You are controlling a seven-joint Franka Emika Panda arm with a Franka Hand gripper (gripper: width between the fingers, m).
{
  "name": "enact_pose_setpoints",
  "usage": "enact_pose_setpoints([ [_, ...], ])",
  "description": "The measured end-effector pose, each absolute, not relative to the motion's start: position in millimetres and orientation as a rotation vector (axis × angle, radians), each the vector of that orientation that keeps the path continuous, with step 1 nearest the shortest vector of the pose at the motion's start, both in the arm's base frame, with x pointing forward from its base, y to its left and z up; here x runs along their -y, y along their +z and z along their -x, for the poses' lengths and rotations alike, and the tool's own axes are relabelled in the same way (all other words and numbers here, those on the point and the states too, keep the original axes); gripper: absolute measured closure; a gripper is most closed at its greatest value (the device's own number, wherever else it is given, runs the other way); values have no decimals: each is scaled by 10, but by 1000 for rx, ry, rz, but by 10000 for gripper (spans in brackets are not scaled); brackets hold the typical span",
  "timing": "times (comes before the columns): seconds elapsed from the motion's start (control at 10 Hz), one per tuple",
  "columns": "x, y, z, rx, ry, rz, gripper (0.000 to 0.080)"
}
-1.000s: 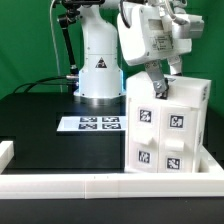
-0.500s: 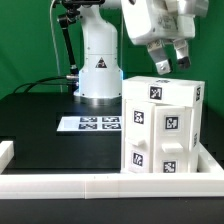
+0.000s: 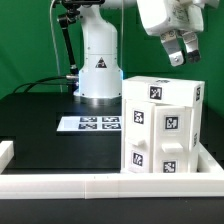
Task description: Assemble cabinet
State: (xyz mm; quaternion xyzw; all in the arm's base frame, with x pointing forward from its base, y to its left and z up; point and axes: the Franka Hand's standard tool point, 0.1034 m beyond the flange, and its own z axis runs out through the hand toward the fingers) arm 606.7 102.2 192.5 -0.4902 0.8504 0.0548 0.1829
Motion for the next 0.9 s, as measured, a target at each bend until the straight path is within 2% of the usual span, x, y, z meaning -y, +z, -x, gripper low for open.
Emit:
enact_pose_setpoints([
  [0.9,-1032,1903,-6060,-2386,151,1410,2],
])
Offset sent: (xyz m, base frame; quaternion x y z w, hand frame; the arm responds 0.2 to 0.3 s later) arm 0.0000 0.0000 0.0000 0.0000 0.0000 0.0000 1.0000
